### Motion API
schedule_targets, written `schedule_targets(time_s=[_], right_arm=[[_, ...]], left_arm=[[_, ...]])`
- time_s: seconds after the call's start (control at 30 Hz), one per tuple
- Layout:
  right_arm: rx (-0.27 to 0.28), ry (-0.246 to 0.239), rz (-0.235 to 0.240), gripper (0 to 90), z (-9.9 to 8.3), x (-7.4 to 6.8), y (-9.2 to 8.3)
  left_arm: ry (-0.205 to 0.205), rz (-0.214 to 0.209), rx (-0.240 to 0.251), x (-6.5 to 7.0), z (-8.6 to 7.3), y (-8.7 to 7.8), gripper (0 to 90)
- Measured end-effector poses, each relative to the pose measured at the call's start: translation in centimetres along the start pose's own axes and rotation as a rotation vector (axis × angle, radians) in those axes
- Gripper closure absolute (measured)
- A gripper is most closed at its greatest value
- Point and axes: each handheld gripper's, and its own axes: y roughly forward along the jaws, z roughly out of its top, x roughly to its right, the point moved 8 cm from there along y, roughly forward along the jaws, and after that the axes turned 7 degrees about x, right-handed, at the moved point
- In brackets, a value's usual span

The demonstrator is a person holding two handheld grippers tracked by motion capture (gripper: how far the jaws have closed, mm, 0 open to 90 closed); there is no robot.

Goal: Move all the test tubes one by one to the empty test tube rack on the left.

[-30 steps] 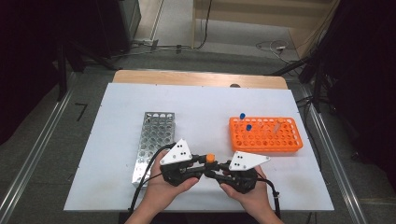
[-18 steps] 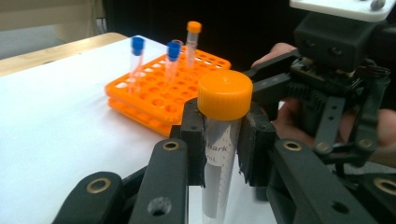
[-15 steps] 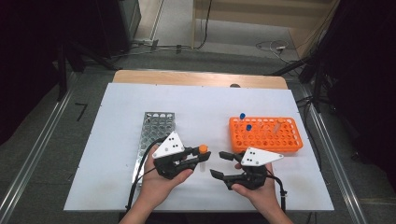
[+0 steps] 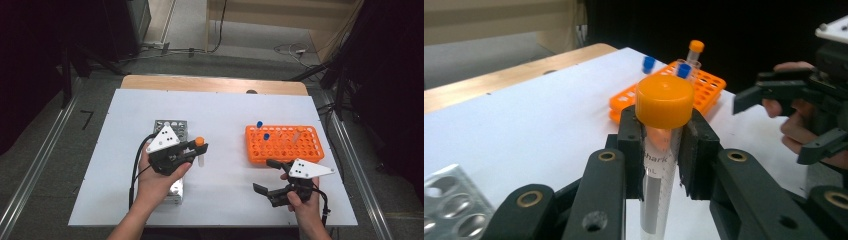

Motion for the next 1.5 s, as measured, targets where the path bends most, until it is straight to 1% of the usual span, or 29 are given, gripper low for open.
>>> schedule_targets(time_s=[0.07,0.23,0.4,0.57,0.63,0.73,0.8,0.9,1.0,1.1,1.23,1.37,1.47,1.5], right_arm=[[-0.004,0.002,-0.016,4.8,-0.4,0.4,-0.7],[-0.009,0.01,-0.047,0.5,-1.2,1.5,-2.4],[-0.006,0.019,-0.088,0.0,-1.8,2.7,-3.8],[-0.002,0.036,-0.122,0.0,-2.2,3.9,-4.5],[-0.003,0.036,-0.132,0.0,-2.5,4.3,-4.6],[-0.007,0.039,-0.146,0.0,-2.7,4.9,-4.8],[-0.005,0.046,-0.157,0.0,-2.8,5.1,-4.9],[-0.002,0.046,-0.164,0.0,-2.8,5.2,-4.9],[-0.002,0.047,-0.163,0.0,-2.8,5.3,-4.9],[-0.008,0.05,-0.162,0.0,-3.0,5.3,-4.8],[-0.011,0.049,-0.162,0.0,-3.1,5.3,-4.7],[-0.004,0.05,-0.164,0.0,-3.0,5.4,-4.8],[-0.002,0.055,-0.17,0.0,-3.0,5.4,-4.9],[-0.001,0.055,-0.17,0.0,-3.0,5.5,-4.9]], left_arm=[[0.003,0.022,0.005,-0.7,0.3,-0.1,74.6],[-0.007,0.059,0.027,-2.4,1.2,-0.4,74.6],[0.0,0.103,0.051,-4.2,2.1,-0.5,74.6],[-0.001,0.141,0.069,-6.0,2.7,-0.1,74.6],[-0.007,0.153,0.069,-6.7,2.7,0.0,74.6],[-0.015,0.175,0.083,-7.8,2.6,0.3,74.6],[-0.021,0.197,0.088,-8.5,2.5,0.4,74.7],[-0.036,0.216,0.09,-9.5,2.3,0.7,74.6],[-0.065,0.236,0.087,-10.5,2.0,1.0,74.6],[-0.071,0.265,0.095,-11.4,1.9,1.4,74.6],[-0.073,0.287,0.1,-12.1,1.7,1.9,74.6],[-0.078,0.294,0.099,-12.5,1.4,2.4,74.6],[-0.075,0.309,0.095,-12.7,1.2,2.7,74.6],[-0.069,0.314,0.089,-12.8,1.1,2.8,74.6]])
